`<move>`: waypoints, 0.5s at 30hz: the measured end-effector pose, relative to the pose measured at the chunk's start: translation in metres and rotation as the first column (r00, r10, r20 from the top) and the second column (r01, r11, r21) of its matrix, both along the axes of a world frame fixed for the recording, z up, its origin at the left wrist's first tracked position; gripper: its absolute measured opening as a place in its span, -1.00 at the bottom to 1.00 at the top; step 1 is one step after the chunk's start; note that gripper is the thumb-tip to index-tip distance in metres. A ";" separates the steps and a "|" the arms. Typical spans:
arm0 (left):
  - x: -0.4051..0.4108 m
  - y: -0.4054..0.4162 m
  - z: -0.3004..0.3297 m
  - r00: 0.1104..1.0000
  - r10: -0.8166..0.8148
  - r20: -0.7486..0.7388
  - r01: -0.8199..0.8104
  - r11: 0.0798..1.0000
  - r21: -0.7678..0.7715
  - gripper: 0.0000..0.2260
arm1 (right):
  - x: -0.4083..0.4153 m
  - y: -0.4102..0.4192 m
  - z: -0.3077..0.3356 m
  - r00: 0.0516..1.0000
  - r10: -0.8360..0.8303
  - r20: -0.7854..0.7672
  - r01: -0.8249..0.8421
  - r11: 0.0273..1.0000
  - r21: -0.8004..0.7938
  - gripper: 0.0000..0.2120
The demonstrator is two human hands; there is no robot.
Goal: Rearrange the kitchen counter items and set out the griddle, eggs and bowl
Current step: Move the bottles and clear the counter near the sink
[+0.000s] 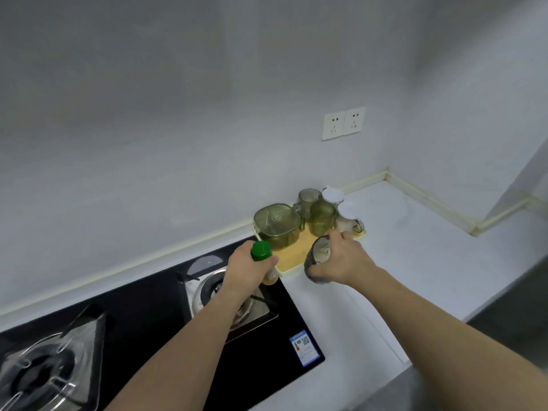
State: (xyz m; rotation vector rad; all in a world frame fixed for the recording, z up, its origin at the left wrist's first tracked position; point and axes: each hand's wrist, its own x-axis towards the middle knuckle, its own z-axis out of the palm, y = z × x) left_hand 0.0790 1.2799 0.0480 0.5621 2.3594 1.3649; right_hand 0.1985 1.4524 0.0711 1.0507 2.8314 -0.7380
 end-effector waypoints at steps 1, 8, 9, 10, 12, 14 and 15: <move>-0.003 0.007 -0.002 1.000 0.025 0.009 -0.024 1.000 -0.006 -0.79 | -0.008 0.011 -0.004 1.000 -0.008 0.001 0.008 1.000 -0.026 -0.20; -0.022 0.058 -0.012 0.994 0.109 -0.005 -0.109 0.994 -0.018 -0.81 | -0.056 0.066 -0.034 0.999 0.036 0.000 -0.036 0.997 -0.074 -0.17; -0.023 0.064 -0.018 0.994 0.111 -0.010 -0.111 0.993 -0.034 -0.80 | -0.061 0.072 -0.037 0.998 0.055 -0.001 -0.055 0.996 -0.064 -0.16; -0.026 0.072 -0.025 0.994 0.111 -0.016 -0.111 0.992 -0.052 -0.80 | -0.066 0.079 -0.042 0.997 0.079 0.002 -0.078 0.995 -0.057 -0.14; -0.030 0.083 -0.037 0.995 0.101 -0.001 -0.101 0.992 -0.082 -0.78 | -0.075 0.089 -0.048 0.994 0.110 0.015 -0.109 0.992 -0.058 -0.14; -0.033 0.097 -0.048 0.993 0.114 0.035 -0.110 0.988 -0.105 -0.78 | -0.083 0.100 -0.056 0.991 0.133 0.035 -0.130 0.988 -0.082 -0.12; -0.034 0.102 -0.051 0.990 0.131 0.043 -0.126 0.986 -0.109 -0.79 | -0.086 0.105 -0.060 0.988 0.148 0.042 -0.144 0.986 -0.089 -0.10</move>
